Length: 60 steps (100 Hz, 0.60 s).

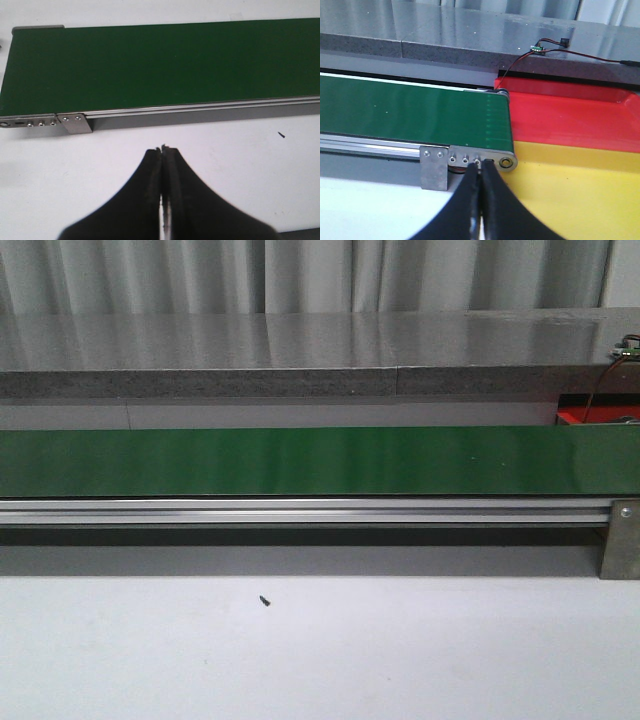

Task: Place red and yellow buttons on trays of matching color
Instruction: 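Move the left gripper down over a red push button on the table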

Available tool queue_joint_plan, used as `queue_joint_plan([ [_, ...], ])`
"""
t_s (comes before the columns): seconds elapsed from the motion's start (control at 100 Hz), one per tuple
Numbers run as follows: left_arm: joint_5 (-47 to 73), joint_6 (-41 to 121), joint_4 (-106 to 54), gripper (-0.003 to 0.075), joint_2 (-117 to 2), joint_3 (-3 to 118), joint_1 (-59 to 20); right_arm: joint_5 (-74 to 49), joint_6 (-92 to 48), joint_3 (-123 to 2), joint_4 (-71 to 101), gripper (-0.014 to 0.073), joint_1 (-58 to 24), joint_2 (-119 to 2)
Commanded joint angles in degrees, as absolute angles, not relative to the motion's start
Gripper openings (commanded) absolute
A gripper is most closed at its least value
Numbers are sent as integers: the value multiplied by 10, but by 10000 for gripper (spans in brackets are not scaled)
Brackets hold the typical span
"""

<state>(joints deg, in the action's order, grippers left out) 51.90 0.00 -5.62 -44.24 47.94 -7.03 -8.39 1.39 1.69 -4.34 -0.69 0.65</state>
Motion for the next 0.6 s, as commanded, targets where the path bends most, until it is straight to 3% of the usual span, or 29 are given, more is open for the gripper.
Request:
queue_joint_plan([
  [0.0,497,-6,-67,-20,-455,499,-69,-35,12,6,-43,-96,-3,16],
  [0.14,497,-6,-67,-15,-462,499,-69,-35,12,6,-43,-96,-3,16],
  [0.23,497,-6,-67,44,-462,499,-69,-35,12,6,-43,-96,-3,16],
  [0.35,502,-6,-67,244,-462,499,-69,-35,12,6,-43,-96,-3,16],
  [0.47,499,-8,-68,520,-462,499,-69,-35,12,6,-43,-96,-3,16],
  [0.54,499,-10,-68,613,-462,499,-69,-35,12,6,-43,-96,-3,16],
  [0.59,499,-14,-68,638,-462,499,-69,-35,12,6,-43,-96,-3,16],
])
